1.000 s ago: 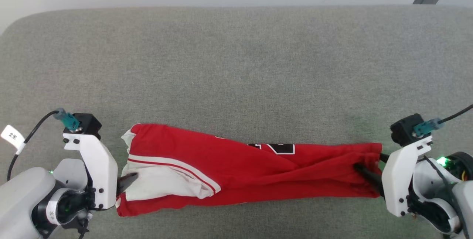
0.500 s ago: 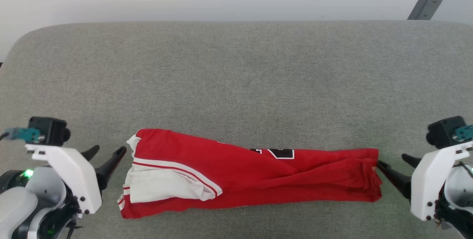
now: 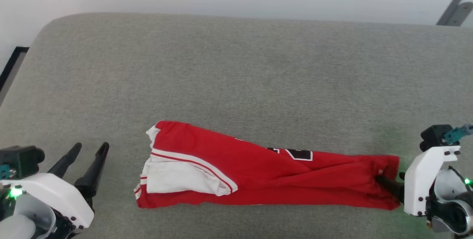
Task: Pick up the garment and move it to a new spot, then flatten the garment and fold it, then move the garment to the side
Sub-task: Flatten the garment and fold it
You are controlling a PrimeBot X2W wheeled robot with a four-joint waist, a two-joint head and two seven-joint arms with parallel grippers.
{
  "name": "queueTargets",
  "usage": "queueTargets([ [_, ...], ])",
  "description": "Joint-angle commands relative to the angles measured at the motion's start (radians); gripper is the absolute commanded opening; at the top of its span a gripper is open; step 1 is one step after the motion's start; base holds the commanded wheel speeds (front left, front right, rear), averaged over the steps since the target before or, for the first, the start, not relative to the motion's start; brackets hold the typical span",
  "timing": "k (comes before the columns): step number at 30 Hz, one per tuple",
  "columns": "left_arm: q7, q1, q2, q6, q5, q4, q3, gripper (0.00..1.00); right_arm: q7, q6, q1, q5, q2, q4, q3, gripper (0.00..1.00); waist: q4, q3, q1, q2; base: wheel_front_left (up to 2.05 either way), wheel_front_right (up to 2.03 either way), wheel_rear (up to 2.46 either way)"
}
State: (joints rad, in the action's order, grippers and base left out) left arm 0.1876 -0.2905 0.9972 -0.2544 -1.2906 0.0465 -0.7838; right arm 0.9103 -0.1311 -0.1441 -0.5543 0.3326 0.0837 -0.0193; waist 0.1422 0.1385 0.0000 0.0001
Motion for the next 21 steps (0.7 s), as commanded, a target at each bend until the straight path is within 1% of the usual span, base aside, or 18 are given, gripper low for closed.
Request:
queueTargets([
  [1, 0.021, 0.018, -0.006, 0.002, 0.014, -0.004, 0.006, 1.00, -0.003, 0.001, -0.020, -0.003, -0.003, 0.022, 0.004, 1.00, 0.014, 0.005, 0.0000, -0.0001, 0.00, 0.00, 0.00],
  [5, 0.065, 0.057, -0.030, 0.009, 0.032, -0.033, 0.048, 1.00, 0.004, 0.001, -0.051, -0.010, 0.001, 0.120, 0.043, 1.00, 0.040, 0.010, 0.0000, -0.0001, 0.00, 0.00, 0.00],
  [6, 0.074, 0.082, -0.050, 0.019, 0.045, -0.048, 0.073, 1.00, 0.005, 0.001, -0.065, -0.015, -0.002, 0.168, 0.064, 1.00, 0.049, 0.010, 0.0000, -0.0001, 0.00, 0.00, 0.00],
  [9, 0.078, 0.120, -0.091, 0.036, 0.090, -0.074, 0.148, 1.00, 0.018, 0.001, -0.080, -0.029, -0.013, 0.236, 0.103, 1.00, 0.061, 0.010, 0.0000, -0.0001, 0.00, 0.00, 0.00],
  [11, 0.078, 0.159, -0.140, 0.054, 0.123, -0.090, 0.219, 1.00, 0.035, 0.000, -0.087, -0.053, -0.026, 0.277, 0.128, 1.00, 0.067, 0.008, 0.0000, -0.0001, 0.00, 0.00, 0.00],
  [12, 0.078, 0.181, -0.159, 0.067, 0.156, -0.097, 0.253, 1.00, 0.042, 0.000, -0.091, -0.065, -0.030, 0.293, 0.144, 0.69, 0.069, 0.007, 0.0000, -0.0001, 0.00, 0.00, 0.00],
  [13, 0.078, 0.201, -0.184, 0.077, 0.178, -0.105, 0.289, 1.00, 0.044, 0.000, -0.096, -0.078, -0.034, 0.302, 0.159, 0.22, 0.071, 0.006, 0.0000, -0.0001, 0.00, 0.00, 0.00],
  [14, 0.079, 0.218, -0.207, 0.090, 0.204, -0.112, 0.322, 1.00, 0.046, -0.001, -0.103, -0.095, -0.036, 0.311, 0.164, 0.04, 0.074, 0.005, 0.0000, -0.0001, 0.00, 0.00, 0.00],
  [15, 0.078, 0.239, -0.230, 0.106, 0.235, -0.118, 0.357, 1.00, 0.046, -0.001, -0.109, -0.111, -0.038, 0.320, 0.167, 0.00, 0.076, 0.004, 0.0000, -0.0001, 0.00, 0.00, 0.00],
  [19, 0.078, 0.313, -0.329, 0.176, 0.316, -0.143, 0.482, 1.00, 0.036, 0.000, -0.139, -0.168, -0.027, 0.327, 0.152, 0.00, 0.078, -0.001, 0.0000, -0.0001, 0.00, 0.00, 0.00],
  [21, 0.078, 0.346, -0.365, 0.207, 0.375, -0.153, 0.536, 1.00, 0.032, 0.000, -0.149, -0.190, -0.020, 0.321, 0.146, 0.00, 0.074, -0.003, 0.0000, -0.0001, 0.00, 0.00, 0.00],
])
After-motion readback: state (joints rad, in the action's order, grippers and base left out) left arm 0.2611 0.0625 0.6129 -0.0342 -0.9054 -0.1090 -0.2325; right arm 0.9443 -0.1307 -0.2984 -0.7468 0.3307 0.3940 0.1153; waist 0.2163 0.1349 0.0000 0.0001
